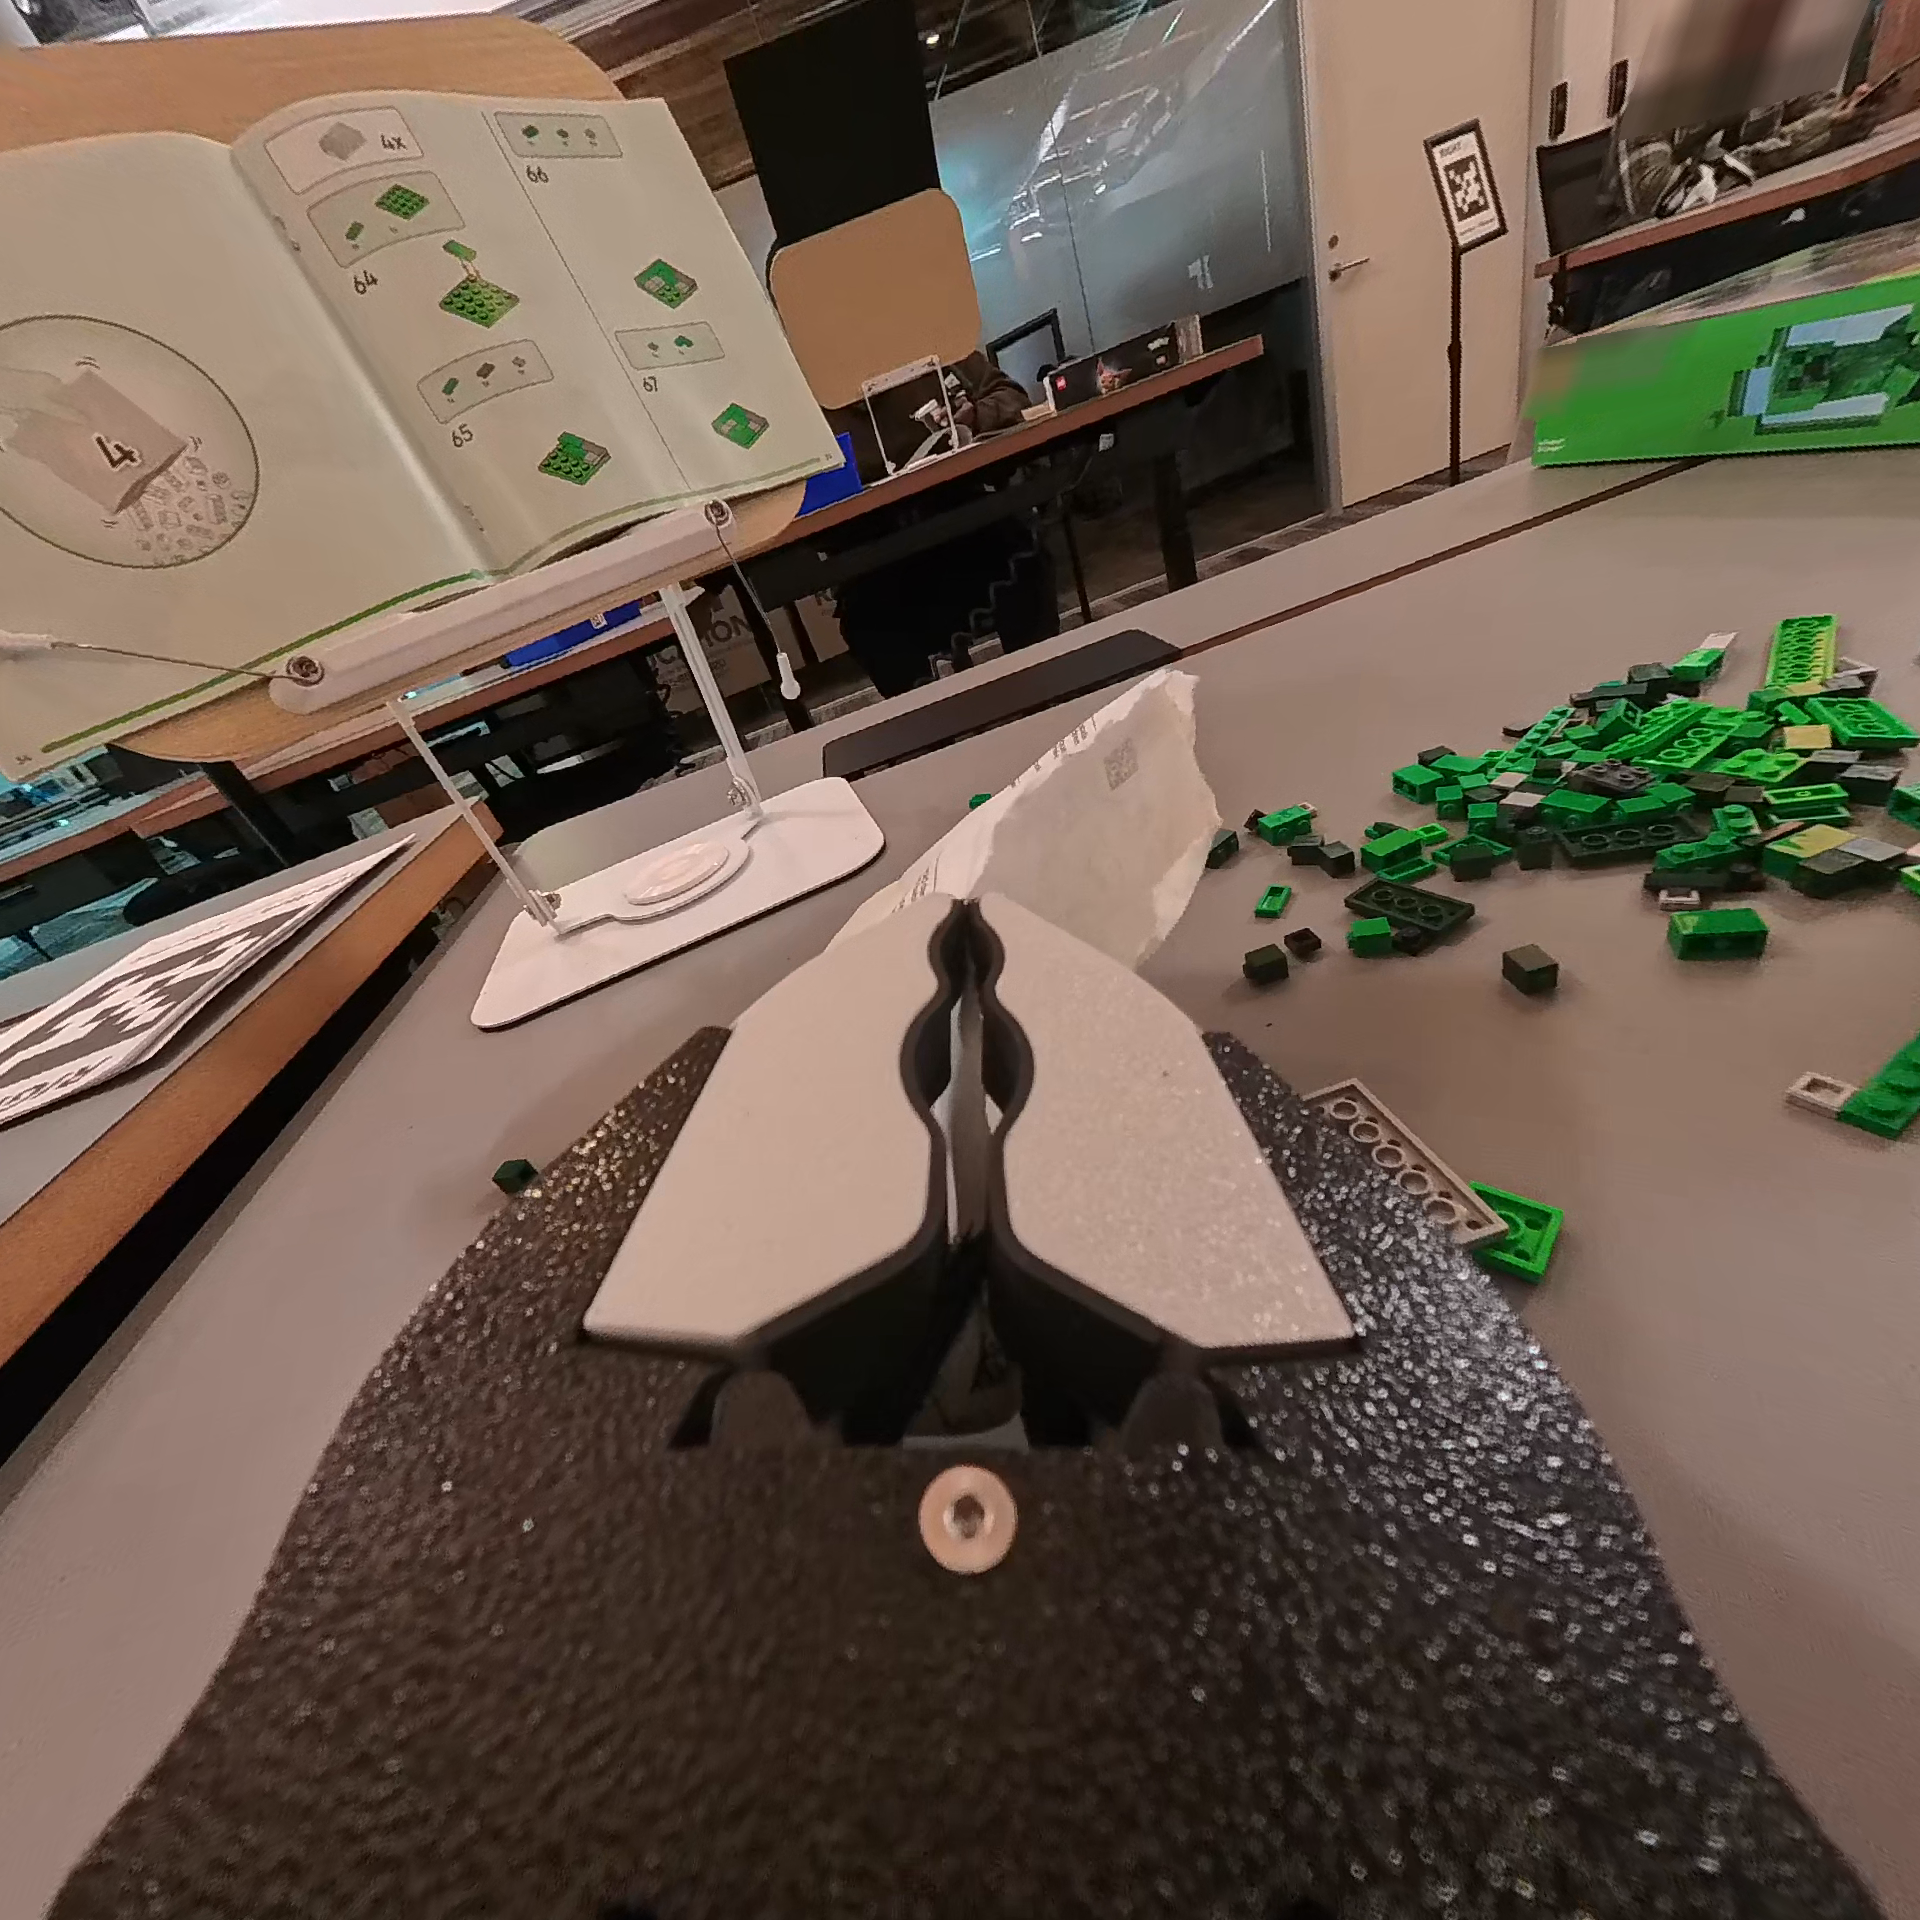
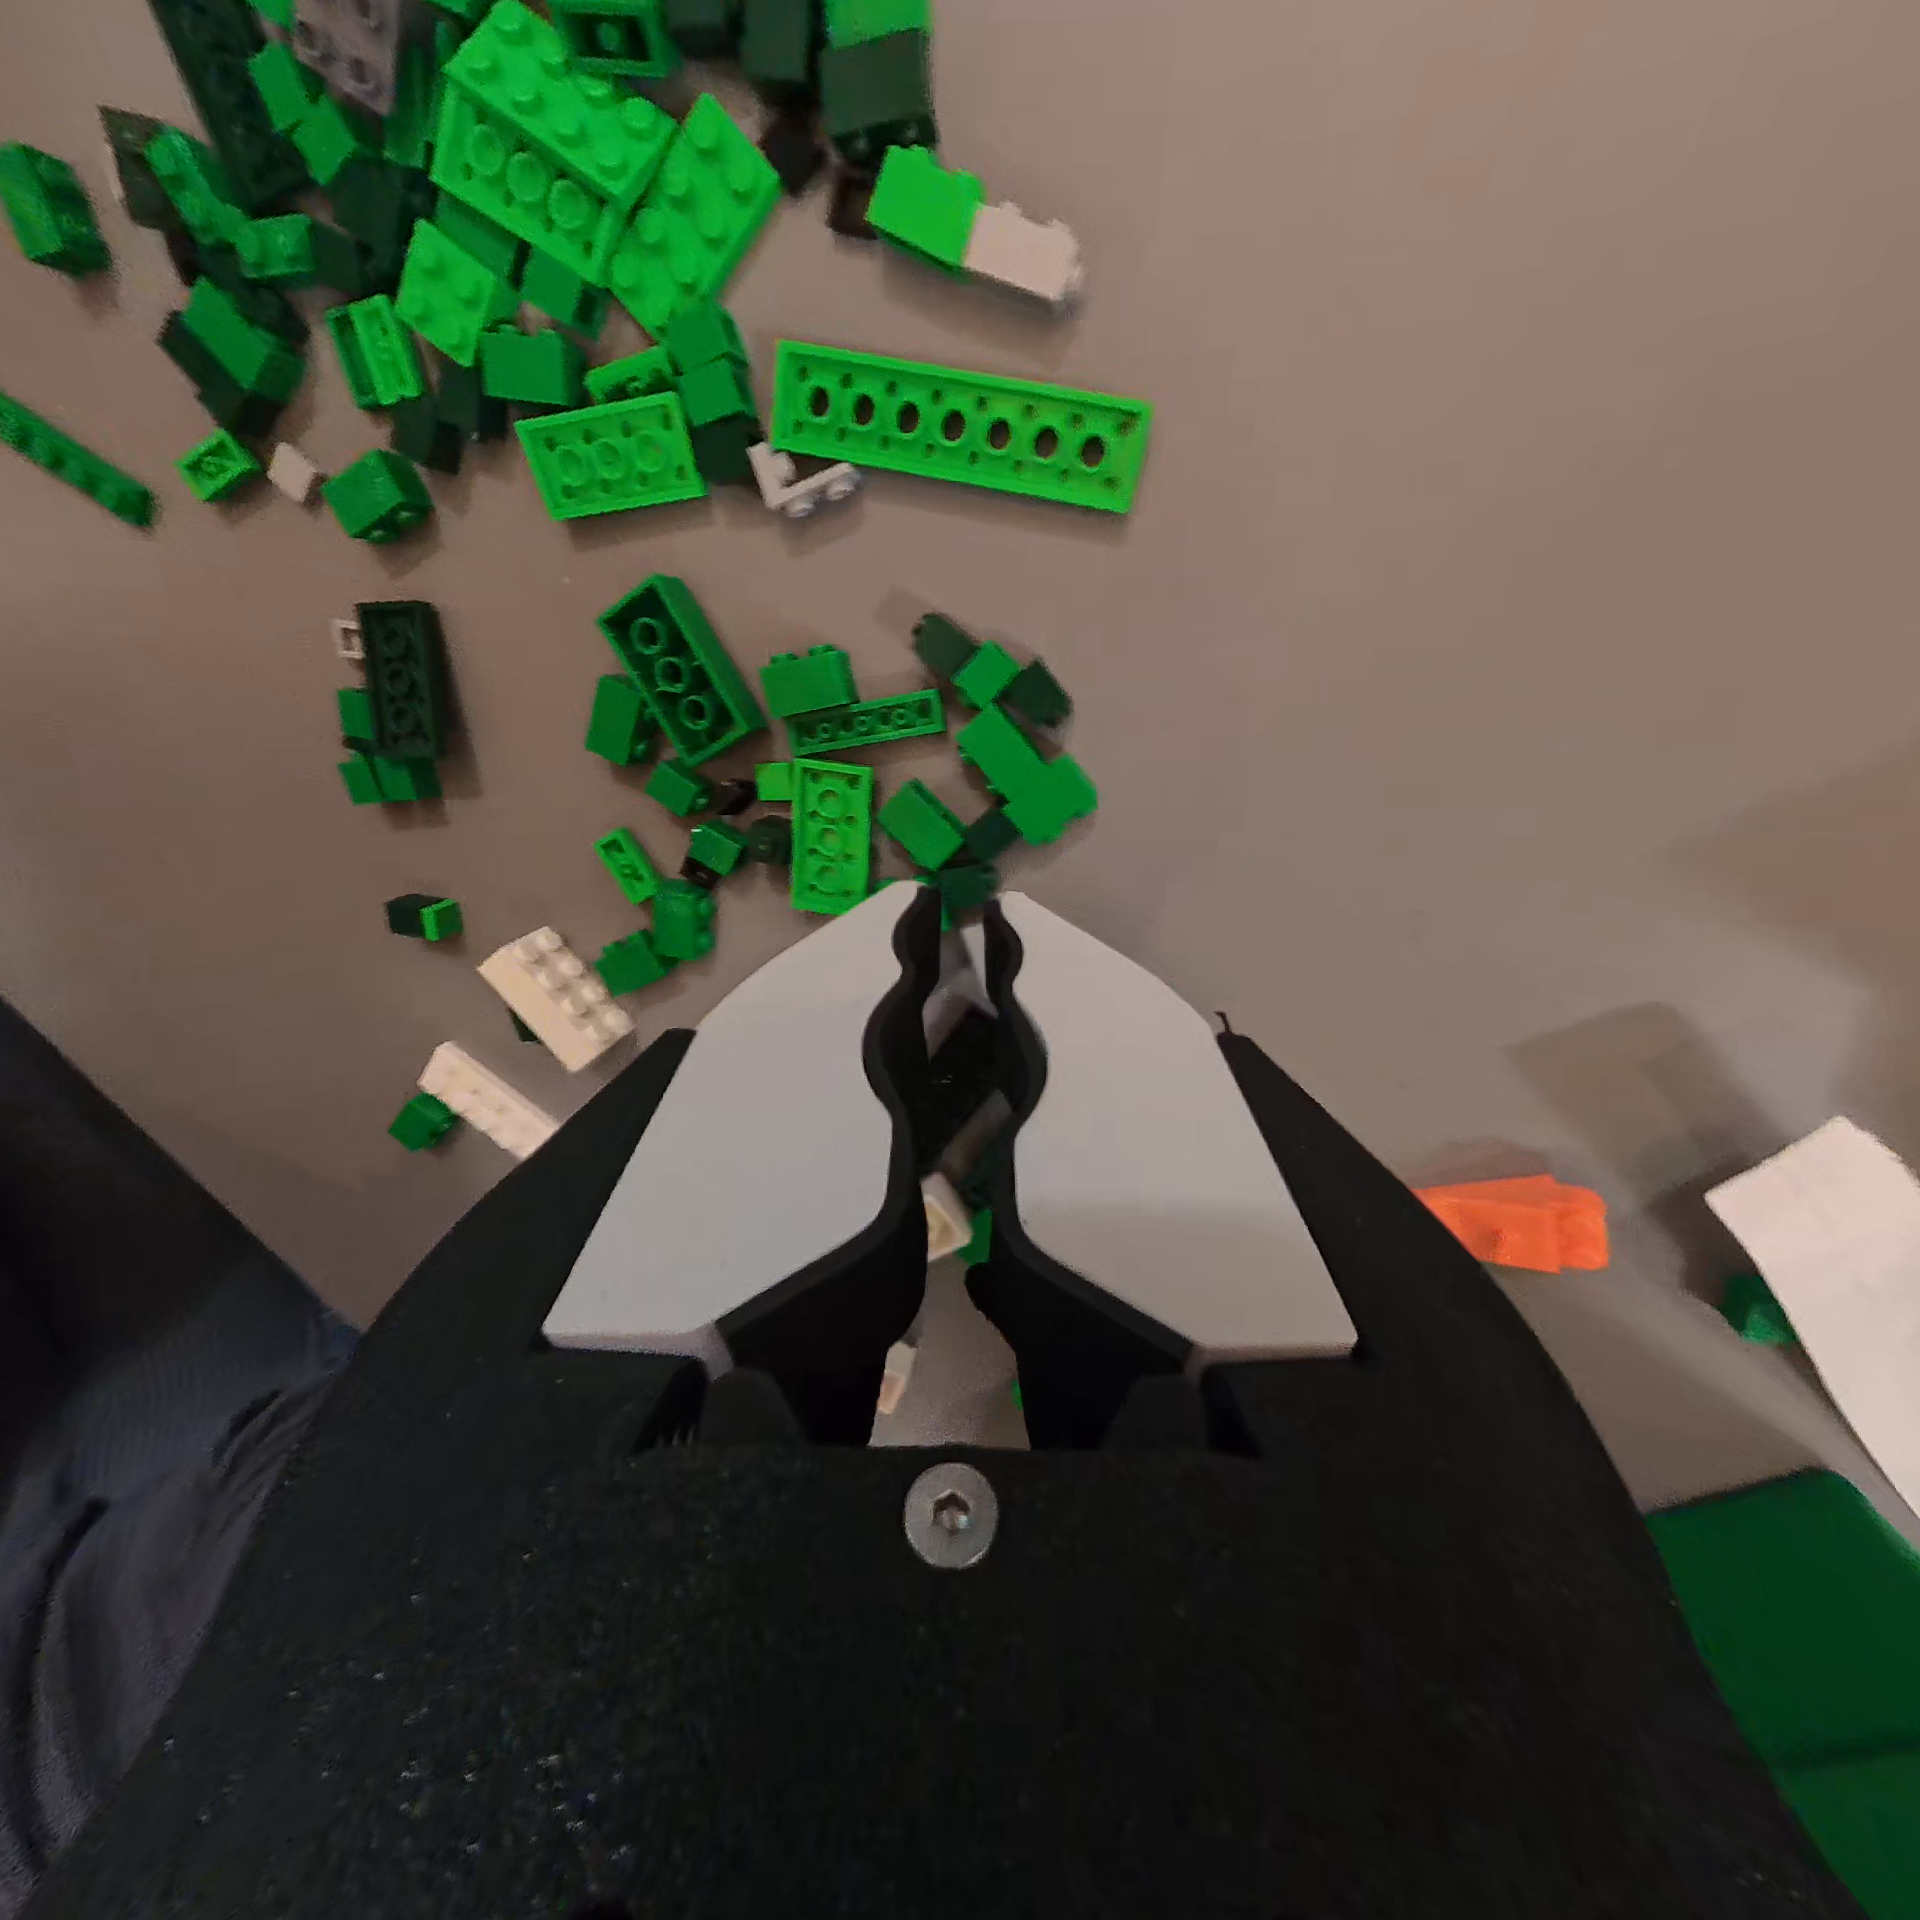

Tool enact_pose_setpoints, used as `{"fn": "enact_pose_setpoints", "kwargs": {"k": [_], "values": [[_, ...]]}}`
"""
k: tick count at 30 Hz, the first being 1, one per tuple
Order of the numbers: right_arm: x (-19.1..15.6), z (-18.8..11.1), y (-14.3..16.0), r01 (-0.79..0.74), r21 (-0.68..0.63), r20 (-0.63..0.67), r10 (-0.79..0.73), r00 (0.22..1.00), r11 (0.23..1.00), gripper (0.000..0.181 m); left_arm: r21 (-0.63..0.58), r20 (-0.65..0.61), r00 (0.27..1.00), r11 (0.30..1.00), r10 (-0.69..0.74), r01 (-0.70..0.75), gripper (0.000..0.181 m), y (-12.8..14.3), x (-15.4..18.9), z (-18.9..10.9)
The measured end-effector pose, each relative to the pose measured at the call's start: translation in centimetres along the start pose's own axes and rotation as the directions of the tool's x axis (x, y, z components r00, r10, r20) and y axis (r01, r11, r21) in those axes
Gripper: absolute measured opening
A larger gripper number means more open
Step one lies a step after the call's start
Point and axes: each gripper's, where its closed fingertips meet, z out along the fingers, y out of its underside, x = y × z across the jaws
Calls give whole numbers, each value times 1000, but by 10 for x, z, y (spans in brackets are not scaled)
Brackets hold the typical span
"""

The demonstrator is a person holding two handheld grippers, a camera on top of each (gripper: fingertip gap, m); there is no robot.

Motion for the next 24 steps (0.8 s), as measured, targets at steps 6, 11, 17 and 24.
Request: {"fn": "enact_pose_setpoints", "kwargs": {"k": [6,11,17,24], "values": [[-17,8,-4,32,-71,22,-30,999,997,9,-1,-2,1000,1000,1,-1,0,0,0,0],[-31,13,-8,91,-114,19,-89,996,989,14,-4,-6,1000,1000,4,-4,0,1,1,0],[-43,20,-15,179,-160,3,-181,984,971,22,-6,-9,1000,1000,7,-7,0,1,2,1],[-57,21,-31,354,-141,-35,-362,932,925,23,-6,-10,1000,1000,8,-8,0,1,2,1]]}}
